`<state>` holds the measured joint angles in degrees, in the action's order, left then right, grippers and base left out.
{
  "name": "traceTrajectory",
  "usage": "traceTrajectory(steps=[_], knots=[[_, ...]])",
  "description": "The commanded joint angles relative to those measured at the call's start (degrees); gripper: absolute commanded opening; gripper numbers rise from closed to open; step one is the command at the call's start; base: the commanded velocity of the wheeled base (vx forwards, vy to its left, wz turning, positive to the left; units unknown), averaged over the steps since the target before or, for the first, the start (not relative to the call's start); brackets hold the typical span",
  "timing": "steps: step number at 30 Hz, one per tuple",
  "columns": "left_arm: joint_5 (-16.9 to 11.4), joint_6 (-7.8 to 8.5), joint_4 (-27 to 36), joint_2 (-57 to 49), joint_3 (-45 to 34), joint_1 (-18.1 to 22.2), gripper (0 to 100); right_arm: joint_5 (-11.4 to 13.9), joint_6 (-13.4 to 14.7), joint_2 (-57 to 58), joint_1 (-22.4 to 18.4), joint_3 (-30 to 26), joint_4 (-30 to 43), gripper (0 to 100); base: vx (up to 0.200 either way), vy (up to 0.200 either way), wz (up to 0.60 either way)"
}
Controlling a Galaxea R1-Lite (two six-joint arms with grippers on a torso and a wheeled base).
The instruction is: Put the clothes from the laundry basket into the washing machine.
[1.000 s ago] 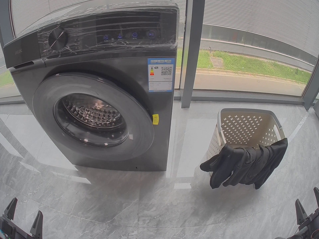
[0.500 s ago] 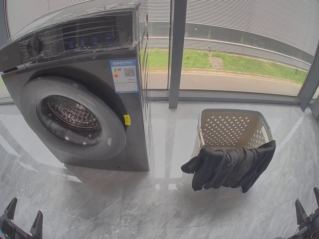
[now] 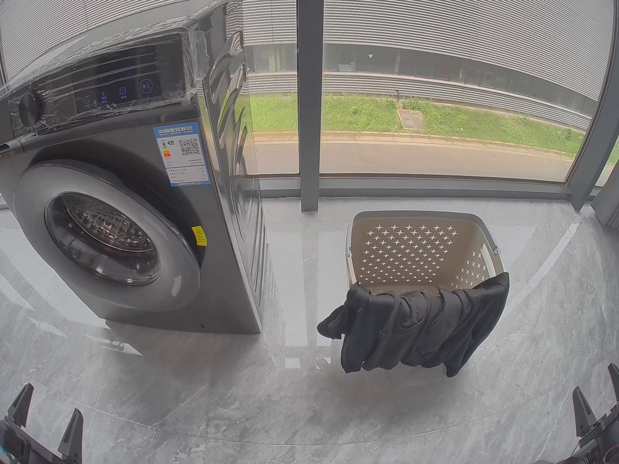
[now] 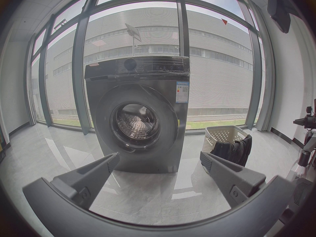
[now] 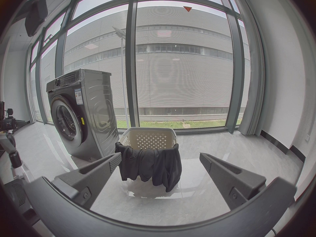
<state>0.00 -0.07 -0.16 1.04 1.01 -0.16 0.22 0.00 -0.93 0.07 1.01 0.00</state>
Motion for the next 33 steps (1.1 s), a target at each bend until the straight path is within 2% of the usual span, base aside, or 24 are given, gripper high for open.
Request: traceTrajectory(steps=[1, 8, 33], knots=[[0.0, -0.01, 0.0, -1.0, -1.0, 0.0, 100, 0.0, -0.1, 0.8, 0.0, -1.0, 0.0, 100, 0.000, 0.000, 0.00], [0.0, 0.07, 0.0, -1.0, -1.0, 0.0, 100, 0.0, 0.0, 0.8, 0.0, -1.0, 0.0, 100, 0.000, 0.000, 0.00], [0.0, -0.01, 0.0, -1.0, -1.0, 0.0, 100, 0.0, -0.1, 0.8, 0.0, -1.0, 0.0, 100, 0.000, -0.200, 0.00]])
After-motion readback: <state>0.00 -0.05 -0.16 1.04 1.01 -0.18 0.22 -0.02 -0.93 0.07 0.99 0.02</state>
